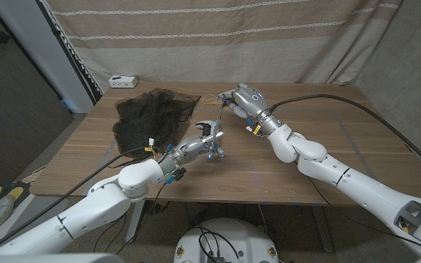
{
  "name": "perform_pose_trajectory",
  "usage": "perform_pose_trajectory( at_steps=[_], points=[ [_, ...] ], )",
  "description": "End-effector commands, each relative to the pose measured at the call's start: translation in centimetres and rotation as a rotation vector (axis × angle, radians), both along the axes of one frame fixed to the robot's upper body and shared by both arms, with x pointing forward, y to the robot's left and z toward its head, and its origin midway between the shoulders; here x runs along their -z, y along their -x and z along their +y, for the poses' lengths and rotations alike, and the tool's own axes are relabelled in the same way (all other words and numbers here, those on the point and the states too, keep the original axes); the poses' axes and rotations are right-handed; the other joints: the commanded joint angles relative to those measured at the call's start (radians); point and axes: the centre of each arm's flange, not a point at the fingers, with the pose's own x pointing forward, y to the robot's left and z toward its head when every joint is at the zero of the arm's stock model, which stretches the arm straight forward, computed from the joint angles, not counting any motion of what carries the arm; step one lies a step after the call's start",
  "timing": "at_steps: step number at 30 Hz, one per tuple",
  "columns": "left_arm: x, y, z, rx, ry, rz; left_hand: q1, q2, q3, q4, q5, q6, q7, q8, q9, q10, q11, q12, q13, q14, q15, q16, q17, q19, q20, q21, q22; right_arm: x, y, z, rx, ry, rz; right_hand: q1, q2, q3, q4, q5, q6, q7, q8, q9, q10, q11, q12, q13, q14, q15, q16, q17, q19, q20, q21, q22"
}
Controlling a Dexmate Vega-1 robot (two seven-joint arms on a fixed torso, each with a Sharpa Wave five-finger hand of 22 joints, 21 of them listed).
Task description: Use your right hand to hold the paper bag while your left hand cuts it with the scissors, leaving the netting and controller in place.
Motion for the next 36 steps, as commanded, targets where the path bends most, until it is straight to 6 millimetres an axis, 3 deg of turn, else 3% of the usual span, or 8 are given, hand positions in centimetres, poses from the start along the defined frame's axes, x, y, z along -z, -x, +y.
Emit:
perform_pose_trajectory(
  at_steps=[1, 6, 9, 11, 15, 24, 36],
  points=[
    [-0.25, 0.2, 1.22, -0.029, 0.005, -0.022, 0.013, 0.011, -0.006, -0.007, 0.01, 0.06, 0.052, -0.003, 0.002, -0.058, -0.06, 0.008, 0.002, 0.009, -0.129, 0.006, 0.004, 0.009, 0.001, -0.003, 0.001, -0.47, -0.16, 0.21, 0.015, -0.025, -0.001, -0.003, 0.0, 0.004, 0.003, 0.009, -0.001, 0.002, -0.002, 0.006, 0.008, -0.002, -0.005, 0.001, 0.011, -0.129, -0.001, 0.003, -0.004, -0.152, 0.005, 0.001],
    [-0.06, 0.42, 1.28, -0.024, 0.003, -0.02, 0.015, 0.005, -0.015, -0.009, 0.013, 0.061, 0.05, -0.005, 0.008, -0.058, -0.06, 0.009, 0.001, 0.007, -0.127, 0.005, 0.006, 0.01, 0.001, -0.004, 0.001, -0.56, 0.0, 0.26, 0.017, -0.036, -0.001, -0.003, 0.0, 0.004, 0.003, 0.009, -0.009, 0.005, -0.006, 0.006, 0.008, -0.002, -0.006, 0.001, 0.011, -0.129, -0.003, 0.002, -0.004, -0.151, 0.004, 0.0],
    [0.01, 0.57, 1.27, -0.023, 0.008, -0.023, 0.015, 0.004, -0.019, -0.009, 0.014, 0.063, 0.051, -0.009, 0.004, -0.058, -0.06, 0.009, 0.001, 0.008, -0.127, 0.005, 0.007, 0.01, 0.001, -0.004, 0.001, -0.6, 0.05, 0.32, 0.014, -0.04, 0.005, -0.004, -0.001, 0.006, 0.002, 0.01, -0.127, 0.027, -0.053, 0.005, 0.01, -0.003, -0.01, 0.002, 0.015, -0.129, -0.006, 0.003, 0.0, -0.151, 0.0, -0.001],
    [0.04, 0.62, 1.32, -0.021, 0.013, -0.021, 0.015, 0.004, -0.021, -0.009, 0.015, 0.064, 0.055, -0.009, 0.005, -0.058, -0.06, 0.01, 0.001, 0.009, -0.127, 0.005, 0.007, 0.01, 0.001, -0.004, 0.001, -0.61, 0.1, 0.41, 0.008, -0.041, 0.007, -0.004, -0.002, 0.005, 0.002, 0.01, -0.138, 0.028, -0.057, 0.005, 0.01, -0.003, -0.011, 0.002, 0.016, -0.129, -0.005, 0.005, 0.001, -0.151, 0.001, -0.001],
    [0.2, 0.62, 1.45, -0.025, 0.016, -0.021, 0.016, 0.005, -0.027, -0.01, 0.017, 0.067, 0.053, -0.011, 0.007, -0.058, -0.059, 0.01, -0.001, 0.01, -0.128, 0.005, 0.008, 0.011, 0.001, -0.005, 0.001, -0.57, 0.18, 0.6, 0.003, -0.04, 0.007, -0.005, -0.003, 0.006, 0.001, 0.013, -0.215, 0.081, -0.076, 0.002, 0.015, -0.003, -0.013, 0.002, 0.018, -0.129, -0.009, 0.005, 0.004, -0.15, -0.004, -0.002],
    [0.24, 0.72, 1.67, -0.022, 0.02, -0.027, 0.02, 0.009, -0.032, -0.01, 0.021, 0.069, 0.053, -0.014, 0.01, -0.059, -0.06, 0.012, 0.0, 0.009, -0.128, 0.005, 0.01, 0.011, 0.001, -0.005, 0.001, -0.58, 0.27, 0.92, -0.001, -0.028, 0.002, -0.005, -0.005, 0.006, -0.001, 0.016, -0.222, 0.121, -0.069, -0.001, 0.017, -0.002, -0.015, 0.001, 0.02, -0.129, -0.01, 0.007, 0.007, -0.15, -0.005, -0.002],
    [0.54, 1.19, 1.65, -0.02, 0.027, -0.031, 0.025, 0.014, -0.048, -0.01, 0.028, 0.079, 0.054, -0.02, 0.014, -0.052, -0.057, 0.014, -0.008, 0.012, -0.128, 0.003, 0.012, 0.013, 0.001, -0.005, 0.001, -0.84, 0.74, 0.94, -0.008, -0.025, -0.003, -0.005, -0.005, 0.005, -0.001, 0.017, -0.213, 0.112, -0.061, -0.003, 0.017, -0.001, -0.016, 0.001, 0.019, -0.129, -0.013, 0.008, 0.008, -0.15, -0.007, -0.002]
  ],
)
